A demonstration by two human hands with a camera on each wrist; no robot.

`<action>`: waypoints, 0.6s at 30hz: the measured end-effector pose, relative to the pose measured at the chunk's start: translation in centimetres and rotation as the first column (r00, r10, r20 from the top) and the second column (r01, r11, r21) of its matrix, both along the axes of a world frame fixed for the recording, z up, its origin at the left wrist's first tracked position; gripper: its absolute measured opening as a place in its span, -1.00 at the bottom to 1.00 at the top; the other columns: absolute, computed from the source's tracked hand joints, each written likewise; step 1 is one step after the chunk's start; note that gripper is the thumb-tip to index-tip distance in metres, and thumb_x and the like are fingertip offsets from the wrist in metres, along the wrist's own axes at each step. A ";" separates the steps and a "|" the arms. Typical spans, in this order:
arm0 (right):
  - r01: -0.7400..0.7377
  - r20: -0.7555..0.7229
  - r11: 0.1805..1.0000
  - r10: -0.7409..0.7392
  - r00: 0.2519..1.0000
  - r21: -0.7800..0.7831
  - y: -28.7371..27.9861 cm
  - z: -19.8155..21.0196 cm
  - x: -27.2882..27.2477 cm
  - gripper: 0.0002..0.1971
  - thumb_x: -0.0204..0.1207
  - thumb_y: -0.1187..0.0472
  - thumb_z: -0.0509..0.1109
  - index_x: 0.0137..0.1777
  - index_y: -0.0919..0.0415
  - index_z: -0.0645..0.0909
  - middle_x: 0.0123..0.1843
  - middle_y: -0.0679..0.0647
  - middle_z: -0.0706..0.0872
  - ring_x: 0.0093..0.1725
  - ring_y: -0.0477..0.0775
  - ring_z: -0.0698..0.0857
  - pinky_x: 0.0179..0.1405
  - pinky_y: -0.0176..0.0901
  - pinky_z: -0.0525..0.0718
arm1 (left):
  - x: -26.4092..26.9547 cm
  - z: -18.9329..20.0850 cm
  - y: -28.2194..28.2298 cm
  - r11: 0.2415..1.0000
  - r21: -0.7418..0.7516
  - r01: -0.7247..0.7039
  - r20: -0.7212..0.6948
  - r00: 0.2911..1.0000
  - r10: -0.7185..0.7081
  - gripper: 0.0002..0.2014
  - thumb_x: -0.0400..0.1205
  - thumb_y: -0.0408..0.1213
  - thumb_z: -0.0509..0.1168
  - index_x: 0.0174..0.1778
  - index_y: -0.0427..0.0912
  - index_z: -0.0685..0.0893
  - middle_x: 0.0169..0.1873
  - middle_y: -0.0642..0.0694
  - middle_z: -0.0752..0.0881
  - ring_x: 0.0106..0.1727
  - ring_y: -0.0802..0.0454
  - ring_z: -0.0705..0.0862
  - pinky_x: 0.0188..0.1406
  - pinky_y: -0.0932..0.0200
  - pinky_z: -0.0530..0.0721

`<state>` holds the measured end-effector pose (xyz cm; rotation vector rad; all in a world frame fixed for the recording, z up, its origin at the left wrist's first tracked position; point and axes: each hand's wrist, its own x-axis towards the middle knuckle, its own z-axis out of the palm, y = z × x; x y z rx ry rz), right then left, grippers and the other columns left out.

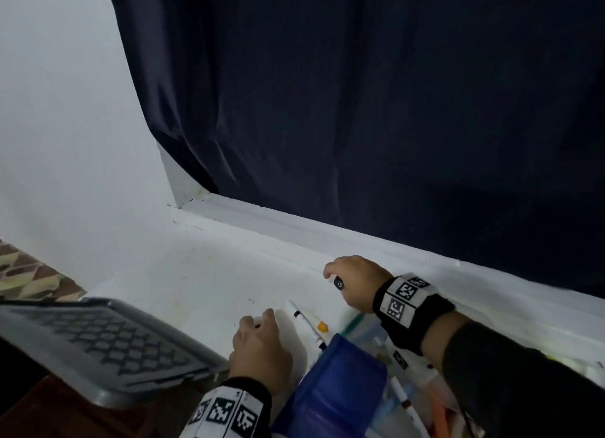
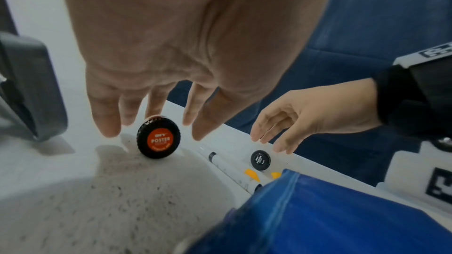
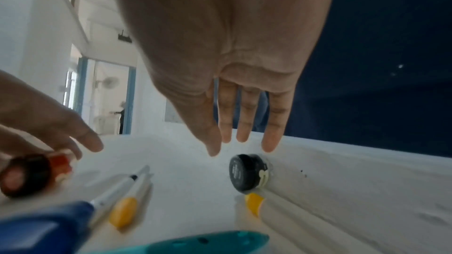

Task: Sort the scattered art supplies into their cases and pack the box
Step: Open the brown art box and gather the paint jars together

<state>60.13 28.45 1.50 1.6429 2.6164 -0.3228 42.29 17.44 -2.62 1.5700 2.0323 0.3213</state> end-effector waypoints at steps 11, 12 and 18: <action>0.015 0.362 0.999 -0.027 0.932 0.035 1.2 -1.7 -1.3 -0.73 0.59 0.36 0.22 0.25 0.23 0.59 0.28 0.13 0.61 0.43 0.16 0.42 0.17 -0.01 0.59 | -0.3 -0.3 0.6 0.987 0.125 0.100 -0.043 0.995 -0.095 -0.66 0.69 -0.36 0.26 0.39 -0.09 0.59 0.27 -0.14 0.65 0.30 -0.11 0.61 0.26 0.19 0.51; 0.012 0.370 0.999 -0.025 0.929 0.038 1.1 -1.7 -1.1 -0.73 0.59 0.36 0.24 0.26 0.22 0.59 0.29 0.12 0.62 0.43 0.15 0.43 0.14 -0.01 0.59 | -0.2 0.0 0.6 0.982 0.165 0.089 -0.019 0.996 -0.087 -0.68 0.68 -0.38 0.27 0.35 -0.12 0.63 0.22 -0.15 0.68 0.25 -0.11 0.64 0.17 0.22 0.51; 0.014 0.219 0.991 -0.044 0.975 0.135 0.1 0.1 -0.4 -0.75 0.53 0.38 0.29 0.16 0.17 0.60 0.22 0.06 0.60 0.33 0.14 0.47 -0.11 -0.08 0.48 | 0.2 3.4 0.5 0.896 0.444 -0.026 0.147 0.988 -0.044 -0.80 0.68 -0.27 0.38 0.22 -0.12 0.70 0.00 -0.14 0.73 -0.01 -0.08 0.70 0.02 0.16 0.61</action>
